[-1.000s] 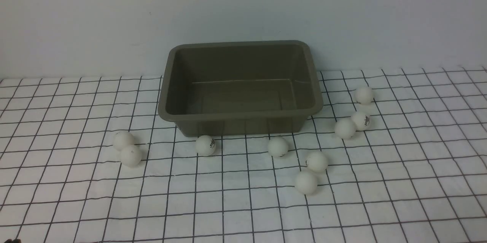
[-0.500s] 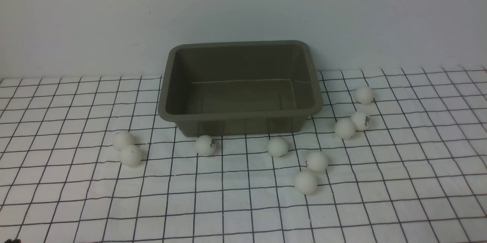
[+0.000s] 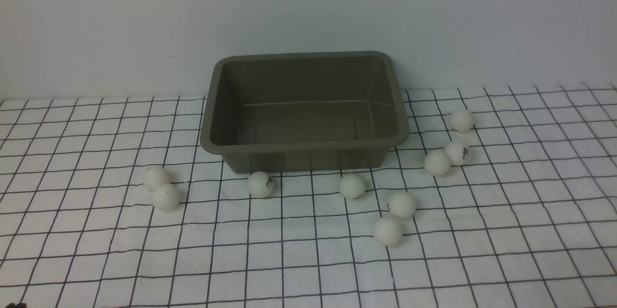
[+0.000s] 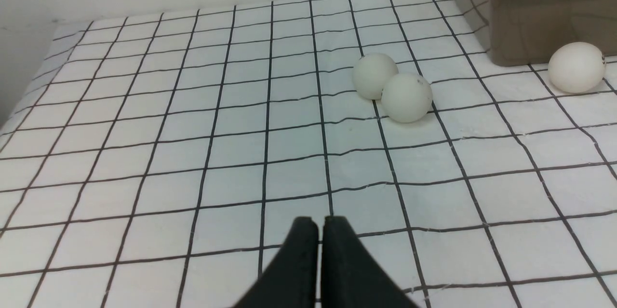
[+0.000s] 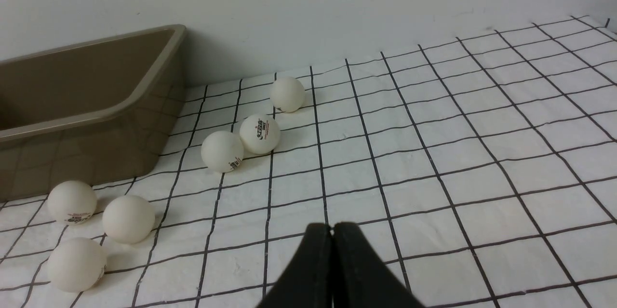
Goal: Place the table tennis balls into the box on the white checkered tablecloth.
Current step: 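Reach for and grasp a ping pong ball on the table beside the basket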
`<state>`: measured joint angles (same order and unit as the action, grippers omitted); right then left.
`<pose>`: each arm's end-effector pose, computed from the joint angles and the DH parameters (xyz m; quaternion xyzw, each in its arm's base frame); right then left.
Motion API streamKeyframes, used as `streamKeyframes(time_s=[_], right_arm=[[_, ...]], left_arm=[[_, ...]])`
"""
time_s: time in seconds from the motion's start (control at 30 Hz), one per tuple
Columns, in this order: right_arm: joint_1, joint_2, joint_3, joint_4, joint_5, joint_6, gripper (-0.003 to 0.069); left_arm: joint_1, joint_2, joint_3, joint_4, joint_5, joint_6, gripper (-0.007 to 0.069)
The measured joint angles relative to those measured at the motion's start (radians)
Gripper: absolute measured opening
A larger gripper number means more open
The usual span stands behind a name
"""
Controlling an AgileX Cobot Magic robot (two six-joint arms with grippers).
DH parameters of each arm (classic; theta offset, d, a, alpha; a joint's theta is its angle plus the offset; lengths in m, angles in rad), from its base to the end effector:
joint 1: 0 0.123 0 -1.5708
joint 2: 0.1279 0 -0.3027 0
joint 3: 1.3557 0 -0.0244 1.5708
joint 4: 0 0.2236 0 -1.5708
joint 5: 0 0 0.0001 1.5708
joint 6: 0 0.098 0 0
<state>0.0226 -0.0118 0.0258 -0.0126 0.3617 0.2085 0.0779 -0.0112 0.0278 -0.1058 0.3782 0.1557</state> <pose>0.0145 -0.0001 0.1708 0.0710 0.7982 0.0637 0.5947 0.0143 -0.0027 0.1688 0.0032 0.8064 0.0242 0.5908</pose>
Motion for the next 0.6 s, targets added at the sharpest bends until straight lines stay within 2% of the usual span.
streamKeyframes(time_s=[0.23,0.37,0.43,0.5,0.53,0.6], right_arm=[[0.000,0.000,0.002,0.057,-0.029,0.006,-0.0016],[0.000,0.000,0.002,0.228,-0.060,0.017,-0.0016],[0.000,0.000,0.002,0.355,-0.078,0.032,-0.0016],[0.000,0.000,0.002,0.483,-0.092,0.037,-0.0016],[0.000,0.000,0.002,0.497,-0.095,0.038,-0.0016],[0.000,0.000,0.002,0.679,-0.107,0.042,-0.0016]], left_arm=[[0.000,0.000,0.000,-0.023,0.000,-0.005,-0.0005],[0.000,0.000,0.000,-0.278,0.004,-0.093,-0.0005],[0.000,0.000,0.000,-0.403,0.007,-0.128,-0.0005],[0.000,0.000,0.000,-0.595,0.007,-0.168,-0.0005],[0.000,0.000,0.000,-0.631,0.007,-0.169,-0.0005],[0.000,0.000,0.000,-0.784,0.007,-0.183,-0.0005]])
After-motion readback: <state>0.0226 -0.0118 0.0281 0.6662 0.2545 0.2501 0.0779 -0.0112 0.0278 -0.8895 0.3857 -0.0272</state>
